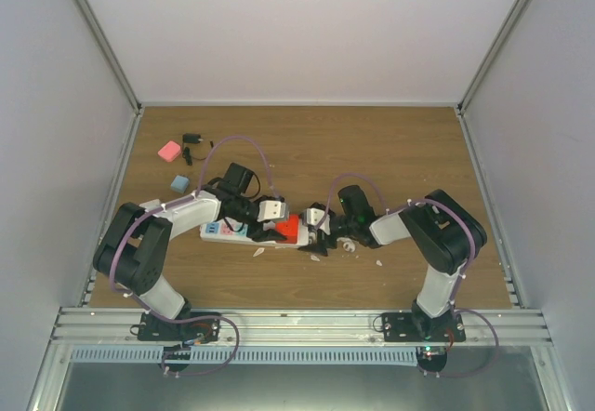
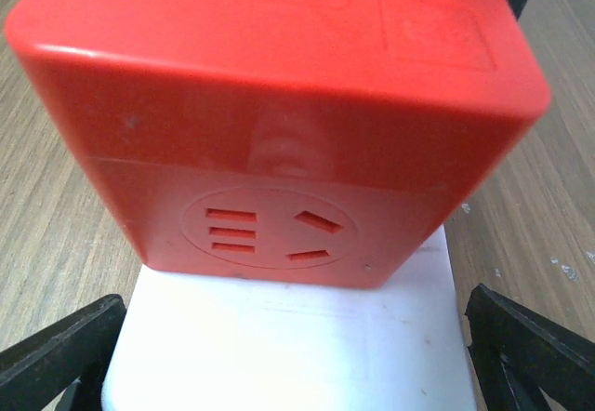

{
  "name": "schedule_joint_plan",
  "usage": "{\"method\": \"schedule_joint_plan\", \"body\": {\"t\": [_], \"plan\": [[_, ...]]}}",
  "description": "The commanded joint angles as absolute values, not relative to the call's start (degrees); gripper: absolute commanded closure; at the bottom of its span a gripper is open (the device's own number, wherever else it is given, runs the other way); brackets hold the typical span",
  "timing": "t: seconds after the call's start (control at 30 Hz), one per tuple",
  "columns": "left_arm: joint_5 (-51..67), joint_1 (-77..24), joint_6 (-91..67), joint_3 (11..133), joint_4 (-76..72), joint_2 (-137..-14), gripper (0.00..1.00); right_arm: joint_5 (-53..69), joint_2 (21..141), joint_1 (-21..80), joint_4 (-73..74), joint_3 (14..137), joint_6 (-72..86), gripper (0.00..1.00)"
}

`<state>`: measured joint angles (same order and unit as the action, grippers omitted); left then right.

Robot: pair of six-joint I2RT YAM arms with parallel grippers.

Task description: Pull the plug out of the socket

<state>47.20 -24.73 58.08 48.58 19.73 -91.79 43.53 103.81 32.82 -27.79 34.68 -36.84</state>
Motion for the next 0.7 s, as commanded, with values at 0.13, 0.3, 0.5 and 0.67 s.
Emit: {"method": "schedule_joint_plan", "body": {"t": [0.13, 0.3, 0.5, 0.67], "plan": [[50.82, -23.97, 57.95, 50.32, 19.75, -91.18, 0.63, 43.67, 103.44, 32.88, -27.47, 34.18, -37.01, 0.14], [50.09, -24.19, 57.58, 49.36, 16.86, -89.34, 0.63, 43.77, 103.71, 32.87, -25.69, 34.77, -36.59, 0.35], [56.05, -22.64, 53.10, 53.50, 20.74, -93.01, 0.64, 43.50, 104.21, 32.87, -23.72, 35.59, -37.62, 0.55], [57.51, -21.95, 51.99, 54.20, 20.49, -92.97, 0.64, 43.72, 104.35, 32.89, -22.61, 35.92, -38.27, 0.63]]}}
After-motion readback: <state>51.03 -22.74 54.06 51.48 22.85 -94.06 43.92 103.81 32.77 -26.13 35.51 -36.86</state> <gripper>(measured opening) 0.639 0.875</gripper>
